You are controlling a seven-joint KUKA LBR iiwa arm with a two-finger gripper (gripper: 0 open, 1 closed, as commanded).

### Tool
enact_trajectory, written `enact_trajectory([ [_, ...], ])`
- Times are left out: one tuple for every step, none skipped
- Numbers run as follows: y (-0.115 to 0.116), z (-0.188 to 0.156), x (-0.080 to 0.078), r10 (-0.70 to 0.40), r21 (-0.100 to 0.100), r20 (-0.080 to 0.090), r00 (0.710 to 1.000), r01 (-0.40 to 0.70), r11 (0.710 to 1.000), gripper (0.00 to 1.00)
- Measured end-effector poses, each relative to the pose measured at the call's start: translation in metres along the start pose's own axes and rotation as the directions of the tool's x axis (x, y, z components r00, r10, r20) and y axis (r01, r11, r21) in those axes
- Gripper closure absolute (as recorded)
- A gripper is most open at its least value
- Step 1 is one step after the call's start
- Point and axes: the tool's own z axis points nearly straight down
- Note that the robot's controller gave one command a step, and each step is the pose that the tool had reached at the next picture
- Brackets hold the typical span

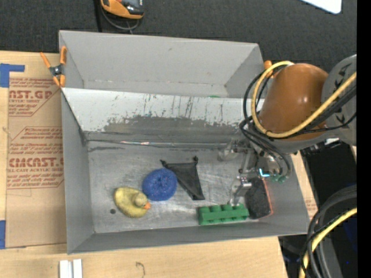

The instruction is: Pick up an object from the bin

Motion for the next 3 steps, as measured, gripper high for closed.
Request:
enact_trajectory([
  [0.000,-0.002,-0.001,0.000,0.000,0.003,1.000,0.000,1.000,0.00],
  [0.000,0.001,-0.002,0.000,0.001,0.016,1.000,0.000,1.000,0.00],
  [0.034,0.043,0.005,-0.102,0.002,0.004,0.995,0.102,0.995,0.00],
])
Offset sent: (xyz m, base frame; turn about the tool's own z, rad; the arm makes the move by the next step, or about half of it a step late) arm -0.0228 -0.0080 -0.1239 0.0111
